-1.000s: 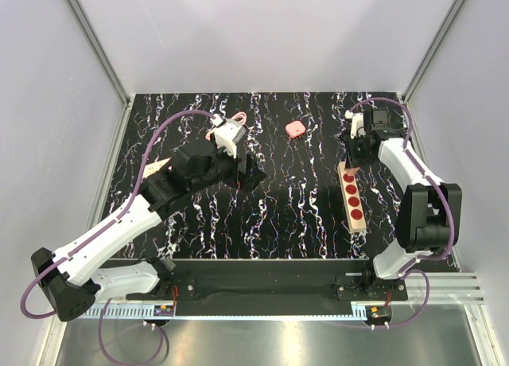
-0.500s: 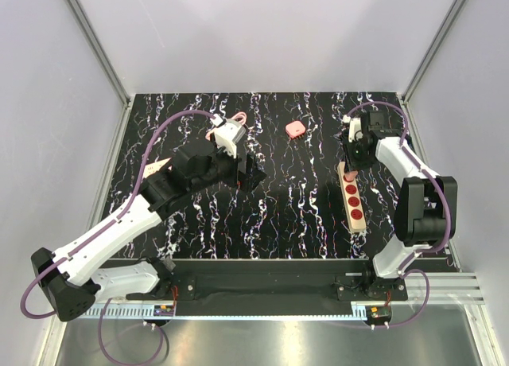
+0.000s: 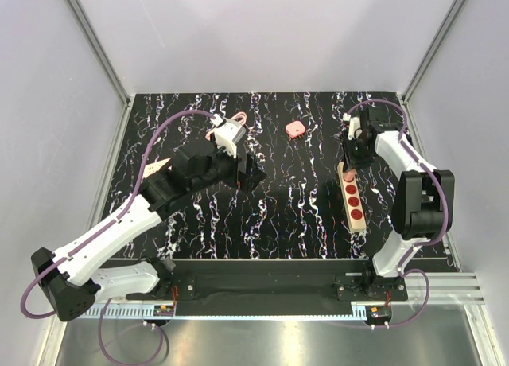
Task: Insert the plug
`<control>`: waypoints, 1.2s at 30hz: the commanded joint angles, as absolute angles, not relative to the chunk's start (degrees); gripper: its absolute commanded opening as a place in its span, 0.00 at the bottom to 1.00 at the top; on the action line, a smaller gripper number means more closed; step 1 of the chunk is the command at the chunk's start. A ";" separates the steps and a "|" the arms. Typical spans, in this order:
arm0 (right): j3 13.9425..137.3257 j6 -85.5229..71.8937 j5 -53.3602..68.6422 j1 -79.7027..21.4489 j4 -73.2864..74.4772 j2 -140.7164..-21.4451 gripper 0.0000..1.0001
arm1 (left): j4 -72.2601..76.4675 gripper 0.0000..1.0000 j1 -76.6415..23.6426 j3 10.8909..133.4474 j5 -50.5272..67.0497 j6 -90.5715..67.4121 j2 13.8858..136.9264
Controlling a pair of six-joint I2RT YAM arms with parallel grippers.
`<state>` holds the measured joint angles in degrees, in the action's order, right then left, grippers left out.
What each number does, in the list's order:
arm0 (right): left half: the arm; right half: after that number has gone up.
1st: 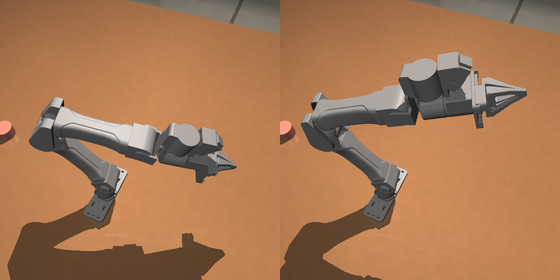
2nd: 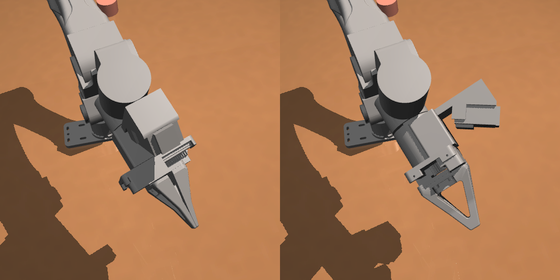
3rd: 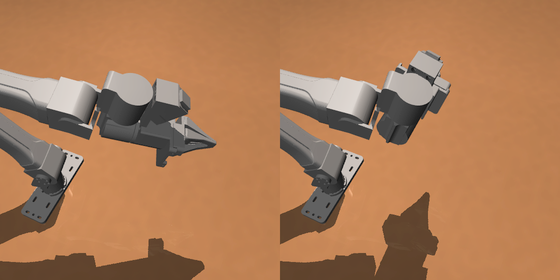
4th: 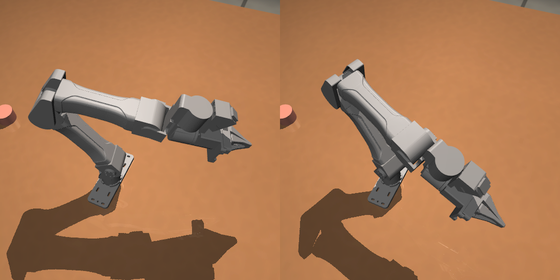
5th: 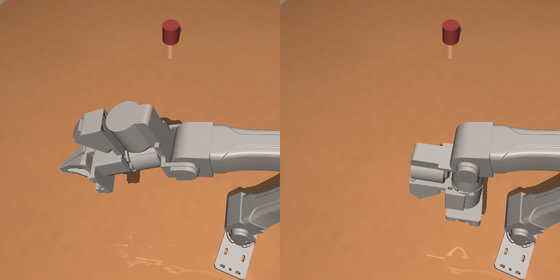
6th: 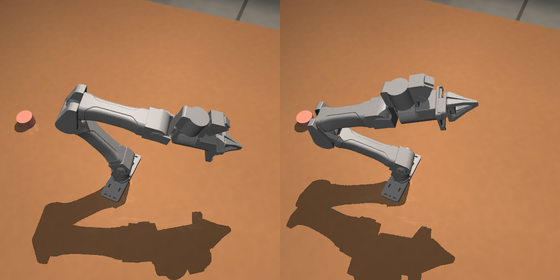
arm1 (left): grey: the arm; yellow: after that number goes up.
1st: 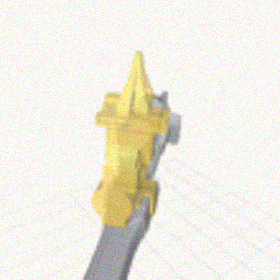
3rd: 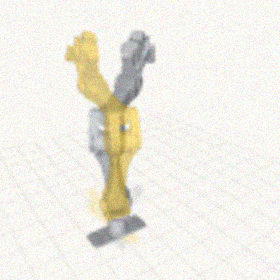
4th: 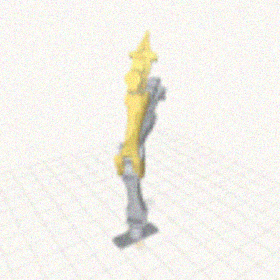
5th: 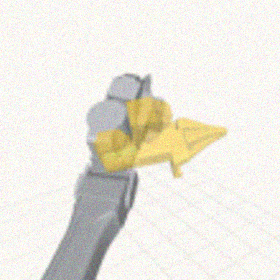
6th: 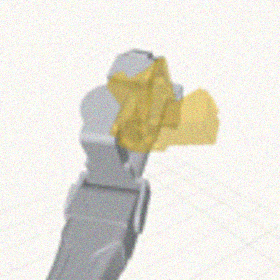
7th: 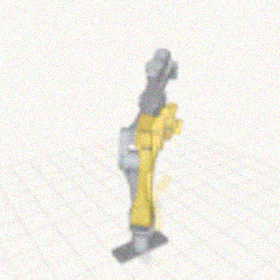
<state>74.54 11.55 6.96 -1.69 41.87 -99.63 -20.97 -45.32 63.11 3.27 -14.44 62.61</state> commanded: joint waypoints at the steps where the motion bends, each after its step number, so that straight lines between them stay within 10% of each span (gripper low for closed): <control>1: 74.88 11.16 5.19 -1.41 44.30 -101.60 0.00 | -18.37 0.99 -45.26 62.93 3.25 -13.89 60.73; 36: 65.31 10.64 2.72 -1.41 37.62 -101.52 0.00 | -18.37 0.99 -45.26 62.93 3.69 -14.06 61.17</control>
